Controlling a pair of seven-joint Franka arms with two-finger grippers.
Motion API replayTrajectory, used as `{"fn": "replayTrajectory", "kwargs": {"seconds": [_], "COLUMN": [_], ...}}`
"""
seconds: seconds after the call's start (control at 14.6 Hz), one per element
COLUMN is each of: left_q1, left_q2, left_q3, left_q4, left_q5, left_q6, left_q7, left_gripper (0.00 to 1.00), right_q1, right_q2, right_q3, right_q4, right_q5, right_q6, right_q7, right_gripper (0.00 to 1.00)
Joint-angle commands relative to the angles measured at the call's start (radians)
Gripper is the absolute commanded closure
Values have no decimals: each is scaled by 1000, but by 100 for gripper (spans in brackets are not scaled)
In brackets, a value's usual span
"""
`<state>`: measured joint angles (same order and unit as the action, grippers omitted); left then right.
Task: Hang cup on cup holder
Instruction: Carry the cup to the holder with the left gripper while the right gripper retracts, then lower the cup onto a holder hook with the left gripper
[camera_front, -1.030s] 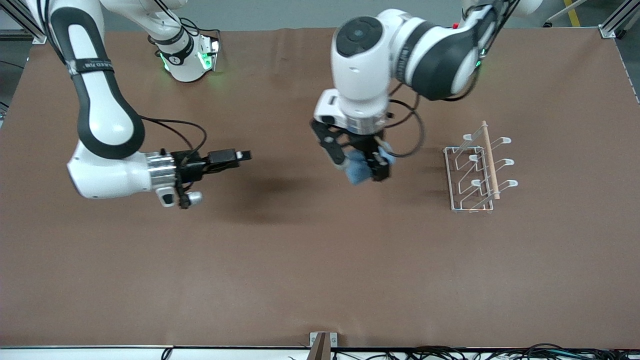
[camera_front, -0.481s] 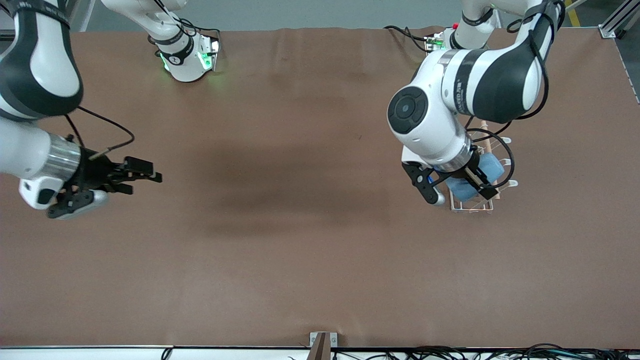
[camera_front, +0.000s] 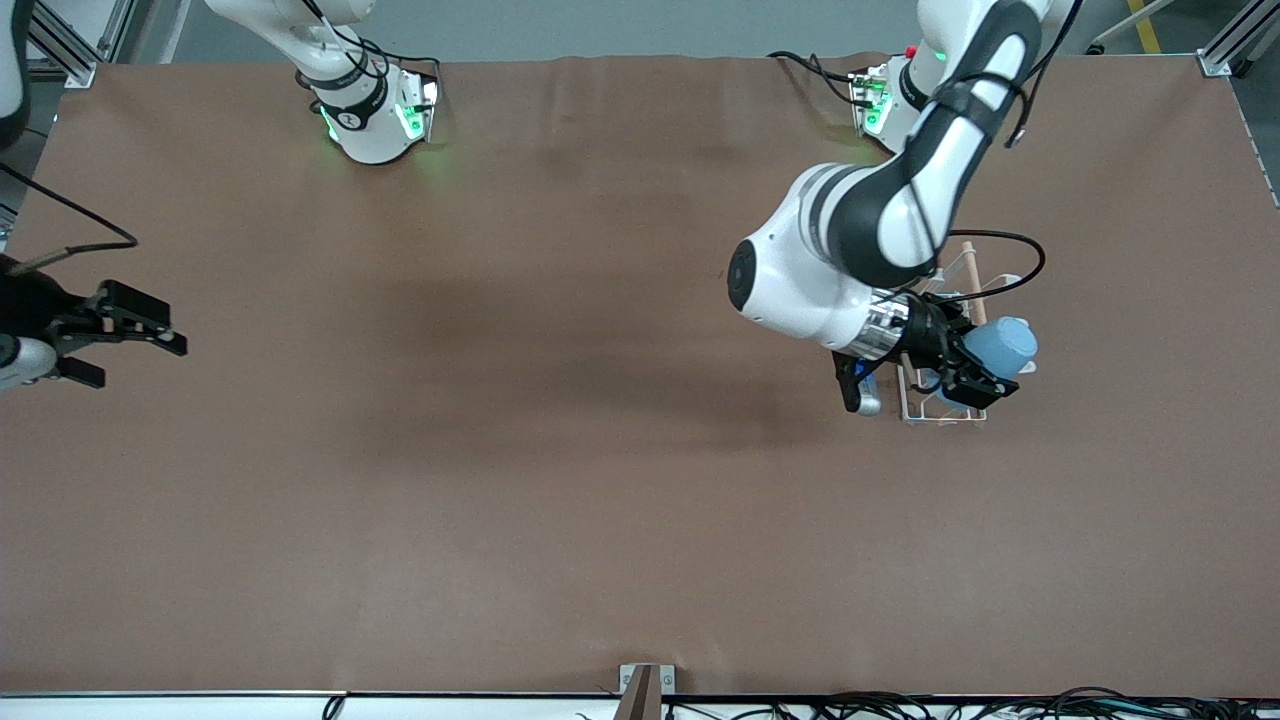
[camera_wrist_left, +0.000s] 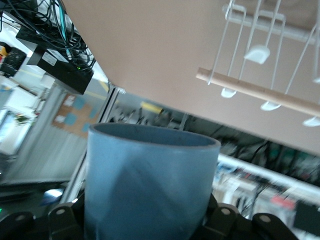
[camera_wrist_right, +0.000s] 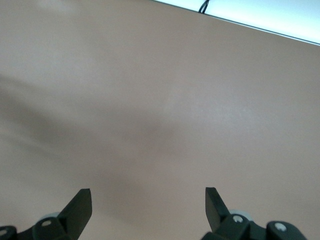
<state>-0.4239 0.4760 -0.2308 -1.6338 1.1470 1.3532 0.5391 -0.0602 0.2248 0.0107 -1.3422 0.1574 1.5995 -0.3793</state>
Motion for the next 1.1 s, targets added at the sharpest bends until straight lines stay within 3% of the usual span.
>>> {"fn": "replayTrajectory", "kwargs": {"seconds": [0.0,0.21,0.55,1.03], "left_q1": [-13,-12,-26,-19], "left_q2": [-19,-5,35,84], "left_q3": [-4,-4,-4,-2], "left_q4": [-144,-181,-210,-244], "left_q5": [120,145,145,151], "left_q6": [-11,-9,-11,-13], "left_q7": [13,15,-5,-152], "left_gripper": [94,94,93,93], "right_q1": [0,35,48,43], "right_q2": [-41,-97,-258,-311], "right_q3": [11,17,17,17], "right_q4": [5,-30,-220,-295], "right_q5": [-27,-111,-125,-125], "right_q6": [-56,-62,-62,-58], "right_q7": [90,261,401,458], "right_gripper": [0,0,0,0]}}
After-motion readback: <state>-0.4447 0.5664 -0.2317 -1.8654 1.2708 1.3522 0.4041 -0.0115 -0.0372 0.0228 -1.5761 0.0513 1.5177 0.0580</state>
